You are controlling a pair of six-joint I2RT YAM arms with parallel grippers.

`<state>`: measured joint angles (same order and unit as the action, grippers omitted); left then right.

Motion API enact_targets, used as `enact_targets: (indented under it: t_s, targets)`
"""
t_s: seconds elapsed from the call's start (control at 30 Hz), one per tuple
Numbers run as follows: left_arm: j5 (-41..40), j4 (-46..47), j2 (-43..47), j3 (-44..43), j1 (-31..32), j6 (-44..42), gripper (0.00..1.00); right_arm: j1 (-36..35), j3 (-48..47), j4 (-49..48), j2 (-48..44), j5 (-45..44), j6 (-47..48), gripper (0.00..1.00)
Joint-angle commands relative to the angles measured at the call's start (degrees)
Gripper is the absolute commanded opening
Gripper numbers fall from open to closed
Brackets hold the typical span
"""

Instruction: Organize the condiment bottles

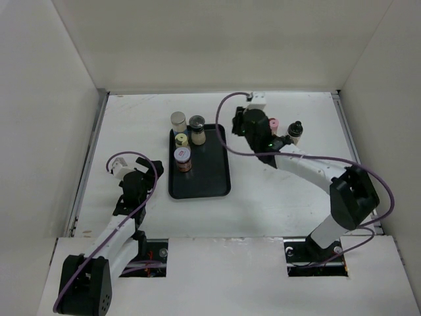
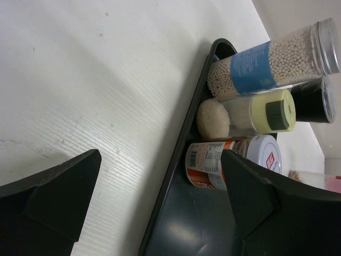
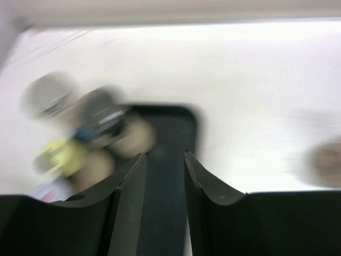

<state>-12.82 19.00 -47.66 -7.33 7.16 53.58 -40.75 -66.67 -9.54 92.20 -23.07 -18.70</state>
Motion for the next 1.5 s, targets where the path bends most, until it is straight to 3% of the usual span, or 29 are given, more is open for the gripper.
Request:
enact_targets:
  t_s: [0.0,0.17,0.3,0.67,0.97,1.07,1.17,1.3,1.47]
  targets:
    - [0.43,1.56,1.08,0.21,-0.08,0.03,1.00,7.11,1.99,0.22,-1.50,-7.68,1.21,0.41]
    - [-0.10,2.09,0.29,0.21,0.35,-0.06,1.00,15.47,-0.55,2.06,0.95,-8.31,2.52,0.73]
    - [0.25,2.18,-0.77,-0.14,0.35,0.03,1.00,19.08,-4.95,4.70,4.90,-7.87,3.40,0.77]
    - [0.34,2.70,-1.82,-0.22,0.27,0.03,1.00,22.43,-10.67,12.88,11.50,-4.27,3.58,0.76]
    - [-0.10,2.88,-1.30,-0.14,0.35,0.03,1.00,22.96,-11.90,13.85,14.49,-0.75,3.14,0.68]
    - [-0.10,2.88,-1.38,-0.05,0.18,0.03,1.00,23.22,-11.99,13.67,14.76,-0.75,3.14,0.59]
    - [0.16,2.88,-1.56,-0.14,0.18,0.03,1.00,22.96,-11.46,12.18,13.36,-1.36,3.05,0.48]
    - [0.16,2.88,-1.82,-0.31,0.18,-0.06,1.00,21.73,-9.01,4.55,7.83,-1.80,5.33,0.45]
    - [-0.19,2.79,-0.68,0.04,-0.35,-0.06,1.00,14.89,-8.29,1.01,2.11,-1.10,8.49,0.45]
